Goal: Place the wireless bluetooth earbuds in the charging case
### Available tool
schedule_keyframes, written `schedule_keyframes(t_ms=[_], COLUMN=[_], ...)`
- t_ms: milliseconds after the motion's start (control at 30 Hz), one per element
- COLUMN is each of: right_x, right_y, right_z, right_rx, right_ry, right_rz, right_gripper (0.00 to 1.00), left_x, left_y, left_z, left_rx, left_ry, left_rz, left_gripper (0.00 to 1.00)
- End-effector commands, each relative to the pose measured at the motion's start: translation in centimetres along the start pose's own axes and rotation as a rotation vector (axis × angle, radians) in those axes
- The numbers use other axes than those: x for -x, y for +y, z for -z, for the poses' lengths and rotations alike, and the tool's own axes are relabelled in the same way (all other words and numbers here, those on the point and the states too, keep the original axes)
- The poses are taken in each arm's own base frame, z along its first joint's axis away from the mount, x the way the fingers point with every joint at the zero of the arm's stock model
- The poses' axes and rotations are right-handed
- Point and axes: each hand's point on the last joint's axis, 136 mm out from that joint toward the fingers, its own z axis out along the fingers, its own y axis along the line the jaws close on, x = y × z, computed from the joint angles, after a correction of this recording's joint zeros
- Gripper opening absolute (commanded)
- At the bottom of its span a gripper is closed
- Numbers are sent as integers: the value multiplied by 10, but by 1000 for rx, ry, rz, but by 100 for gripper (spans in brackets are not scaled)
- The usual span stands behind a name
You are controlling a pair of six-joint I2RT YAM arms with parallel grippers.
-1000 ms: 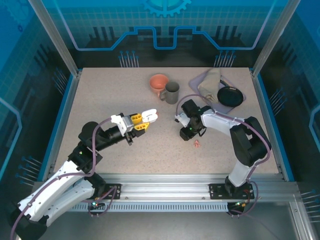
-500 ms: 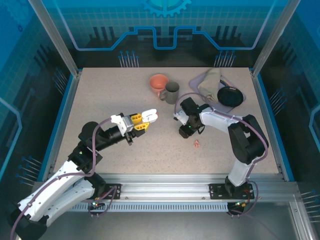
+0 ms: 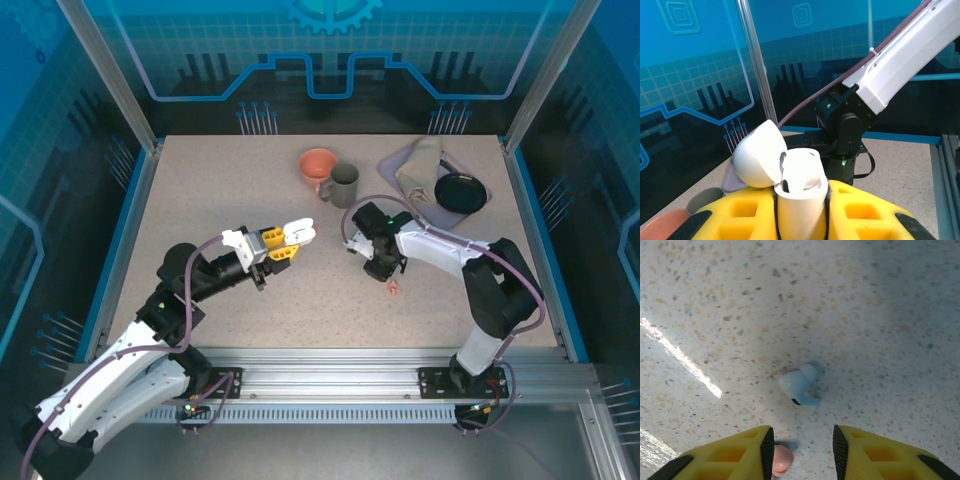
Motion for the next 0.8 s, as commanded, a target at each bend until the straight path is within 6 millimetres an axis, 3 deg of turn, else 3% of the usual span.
schedule_keyframes(t_ms=[0,767], right_x=[-2,14], right_y=[4,3], right_z=[-10,-30], right_rx=[-17,-31], right_ry=[71,107], right_rz=[87,144], right_gripper=[39,40], left_x=[6,8], left_y=[0,0], left_z=[0,-2], left_rx=[3,-1], left_ry=[-17,-12], left_rz=[-5,-10], left_gripper=[0,0])
